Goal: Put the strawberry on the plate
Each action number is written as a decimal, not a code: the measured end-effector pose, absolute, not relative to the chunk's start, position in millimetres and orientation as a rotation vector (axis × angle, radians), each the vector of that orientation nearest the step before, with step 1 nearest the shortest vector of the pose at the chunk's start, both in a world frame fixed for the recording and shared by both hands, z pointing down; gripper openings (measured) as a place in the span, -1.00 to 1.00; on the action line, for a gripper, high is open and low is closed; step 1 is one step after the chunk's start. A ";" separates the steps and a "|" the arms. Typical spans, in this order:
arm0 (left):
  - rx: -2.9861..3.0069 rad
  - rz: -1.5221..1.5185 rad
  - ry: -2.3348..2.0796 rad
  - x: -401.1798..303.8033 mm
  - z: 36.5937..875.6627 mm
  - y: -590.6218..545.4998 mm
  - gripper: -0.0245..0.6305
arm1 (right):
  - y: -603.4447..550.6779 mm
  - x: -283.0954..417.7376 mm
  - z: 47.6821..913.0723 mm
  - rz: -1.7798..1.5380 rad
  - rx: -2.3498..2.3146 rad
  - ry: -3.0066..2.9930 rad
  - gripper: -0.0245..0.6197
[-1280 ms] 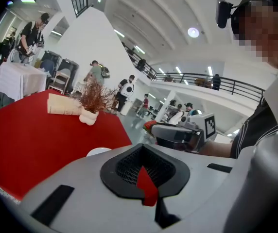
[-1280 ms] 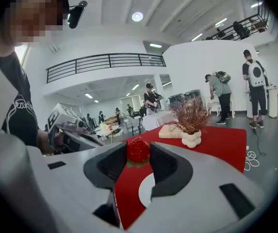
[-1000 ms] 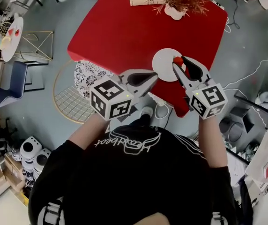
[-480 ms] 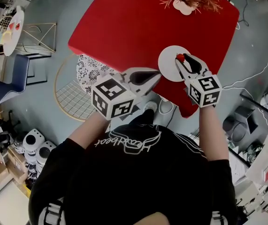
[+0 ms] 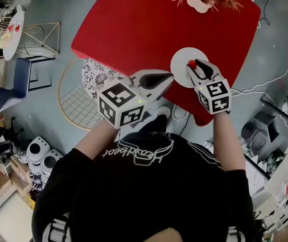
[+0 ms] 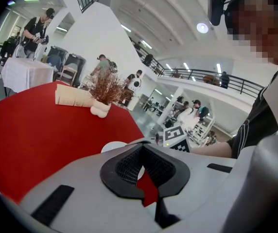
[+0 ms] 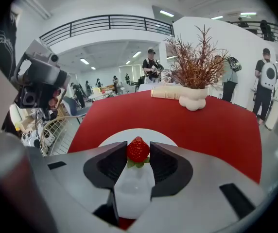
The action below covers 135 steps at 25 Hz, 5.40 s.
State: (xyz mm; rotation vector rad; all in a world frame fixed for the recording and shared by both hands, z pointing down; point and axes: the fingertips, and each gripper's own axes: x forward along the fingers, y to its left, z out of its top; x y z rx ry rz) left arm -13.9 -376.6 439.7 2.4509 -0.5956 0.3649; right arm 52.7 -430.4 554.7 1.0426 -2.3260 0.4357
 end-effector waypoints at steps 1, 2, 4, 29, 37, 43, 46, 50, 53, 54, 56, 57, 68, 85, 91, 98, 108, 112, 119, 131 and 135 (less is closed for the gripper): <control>2.451 0.365 -0.596 -13.5 439.7 -377.3 -0.91 | -430.1 52.1 555.8 0.419 1.035 -2.317 -0.50; 2.451 0.365 -0.596 -13.4 439.9 -377.9 -0.91 | -429.8 51.5 556.9 0.405 1.027 -2.307 -0.50; 2.450 0.363 -0.598 -13.7 440.1 -379.2 -0.91 | -429.6 50.3 559.2 0.381 1.014 -2.288 -0.50; 2.390 0.338 -0.603 -23.9 445.9 -379.2 -0.91 | -426.9 44.6 573.0 0.392 0.942 -2.134 -0.50; 2.384 0.345 -0.642 -27.4 445.1 -376.5 -0.91 | -425.6 47.6 573.1 0.401 0.941 -2.142 -0.43; 2.371 0.338 -0.651 -30.0 443.0 -370.0 -0.91 | -423.7 46.2 572.1 0.411 0.939 -2.165 -0.33; 2.367 0.338 -0.664 -32.3 442.5 -365.5 -0.91 | -423.0 49.7 571.5 0.410 0.965 -2.161 -0.30; 2.363 0.342 -0.667 -34.9 441.9 -355.6 -0.91 | -417.7 50.7 569.5 0.408 0.973 -2.159 -0.30; 2.358 0.339 -0.670 -35.8 442.3 -350.1 -0.91 | -413.3 50.7 566.5 0.397 0.975 -2.163 -0.30; 2.359 0.337 -0.671 -35.7 442.4 -348.3 -0.91 | -411.5 50.8 565.1 0.392 0.977 -2.164 -0.30; 2.362 0.337 -0.669 -35.0 442.5 -343.7 -0.91 | -406.8 51.1 562.0 0.380 0.984 -2.167 -0.30; 2.363 0.338 -0.668 -34.6 442.4 -340.9 -0.91 | -404.1 51.1 559.6 0.375 0.990 -2.173 -0.30; 2.400 0.299 -0.678 -28.7 422.0 -293.7 -0.91 | -343.6 44.0 476.6 0.329 1.069 -2.386 -0.50; 2.594 0.187 -0.695 20.4 344.0 -115.8 -0.91 | -116.2 87.3 344.8 0.293 1.148 -2.667 -0.90; 2.638 0.146 -0.677 38.7 317.2 -41.1 -0.91 | -34.9 100.8 312.4 0.430 1.115 -2.810 -0.90; 2.726 0.127 -0.654 56.0 287.3 22.0 -0.91 | 29.6 111.1 294.0 0.397 1.117 -2.847 -0.90; 2.753 0.144 -0.647 68.0 278.2 58.5 -0.91 | 64.6 121.7 286.6 0.373 1.150 -2.846 -0.90; 2.751 0.149 -0.646 70.3 279.3 64.4 -0.91 | 69.7 124.7 289.1 0.370 1.153 -2.838 -0.90; 2.730 0.150 -0.651 78.4 283.8 70.9 -0.91 | 75.7 131.1 295.2 0.393 1.153 -2.837 -0.90; 2.740 0.162 -0.652 86.5 281.2 77.9 -0.91 | 87.5 144.0 294.8 0.398 1.192 -2.837 -0.90; 2.737 0.159 -0.652 84.7 281.6 81.2 -0.91 | 90.6 140.4 292.6 0.383 1.183 -2.843 -0.90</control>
